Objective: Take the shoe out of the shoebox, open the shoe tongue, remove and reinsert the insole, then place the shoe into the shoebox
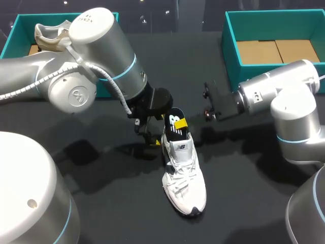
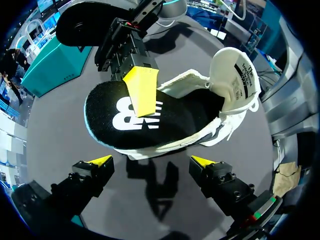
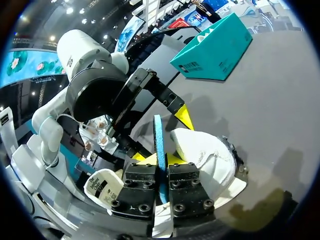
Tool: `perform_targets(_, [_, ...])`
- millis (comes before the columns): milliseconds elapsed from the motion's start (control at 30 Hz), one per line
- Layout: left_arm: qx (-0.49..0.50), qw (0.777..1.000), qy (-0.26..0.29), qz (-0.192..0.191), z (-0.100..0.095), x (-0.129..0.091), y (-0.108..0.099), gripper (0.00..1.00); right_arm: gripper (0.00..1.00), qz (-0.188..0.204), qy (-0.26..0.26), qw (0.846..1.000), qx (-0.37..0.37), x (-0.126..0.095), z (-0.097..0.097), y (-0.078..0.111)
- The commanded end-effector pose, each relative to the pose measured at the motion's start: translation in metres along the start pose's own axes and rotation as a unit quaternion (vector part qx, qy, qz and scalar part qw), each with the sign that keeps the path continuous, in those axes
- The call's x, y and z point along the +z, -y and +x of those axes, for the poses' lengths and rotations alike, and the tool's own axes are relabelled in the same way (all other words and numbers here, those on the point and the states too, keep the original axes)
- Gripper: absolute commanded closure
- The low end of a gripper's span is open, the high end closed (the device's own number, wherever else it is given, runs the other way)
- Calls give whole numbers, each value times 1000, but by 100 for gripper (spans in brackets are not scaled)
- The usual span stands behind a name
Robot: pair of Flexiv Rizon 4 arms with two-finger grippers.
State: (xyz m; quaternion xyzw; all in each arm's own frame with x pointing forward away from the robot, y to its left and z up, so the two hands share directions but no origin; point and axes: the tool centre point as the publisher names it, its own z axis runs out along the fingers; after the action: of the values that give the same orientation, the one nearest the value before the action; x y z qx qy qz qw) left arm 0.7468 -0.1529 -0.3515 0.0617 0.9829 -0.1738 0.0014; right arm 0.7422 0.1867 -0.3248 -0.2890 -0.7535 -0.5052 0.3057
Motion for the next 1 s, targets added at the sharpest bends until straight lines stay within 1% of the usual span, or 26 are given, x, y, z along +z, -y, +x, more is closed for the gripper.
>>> perform_targets(33, [0, 1000, 0, -1, 0, 1, 0, 0, 100, 6, -1, 1000, 20, 5, -2, 10])
perform_targets(167, [0, 1000, 0, -1, 0, 1, 0, 0, 100, 9, -2, 999, 46, 10, -1, 24])
perform_targets(267, [0, 1000, 0, -1, 0, 1, 0, 0, 100, 8, -6, 999, 52, 13, 3, 32])
perform_targets(333, [0, 1000, 0, -1, 0, 1, 0, 0, 100, 6, -6, 999, 54, 14, 5, 35])
perform_targets(433, [0, 1000, 0, -1, 0, 1, 0, 0, 100, 1, 1, 999, 52, 13, 7, 33])
perform_targets(467, [0, 1000, 0, -1, 0, 1, 0, 0, 93, -2, 5, 999, 50, 12, 7, 31])
perform_targets(500, [0, 1000, 0, -1, 0, 1, 0, 0, 73, -2, 8, 999, 46, 11, 8, 30])
perform_targets(533, [0, 1000, 0, -1, 0, 1, 0, 0, 69, -3, 10, 999, 41, 10, 8, 28])
perform_targets(600, [0, 1000, 0, -1, 0, 1, 0, 0, 67, -4, 15, 999, 33, 8, 9, 23])
perform_targets(700, [0, 1000, 0, -1, 0, 1, 0, 0, 67, -1, 21, 999, 26, 5, 10, 18])
perform_targets(900, [0, 1000, 0, -1, 0, 1, 0, 0, 73, 9, 26, 999, 20, 2, 12, 11])
perform_targets(1000, [0, 1000, 0, -1, 0, 1, 0, 0, 72, 12, 29, 999, 16, 0, 12, 6])
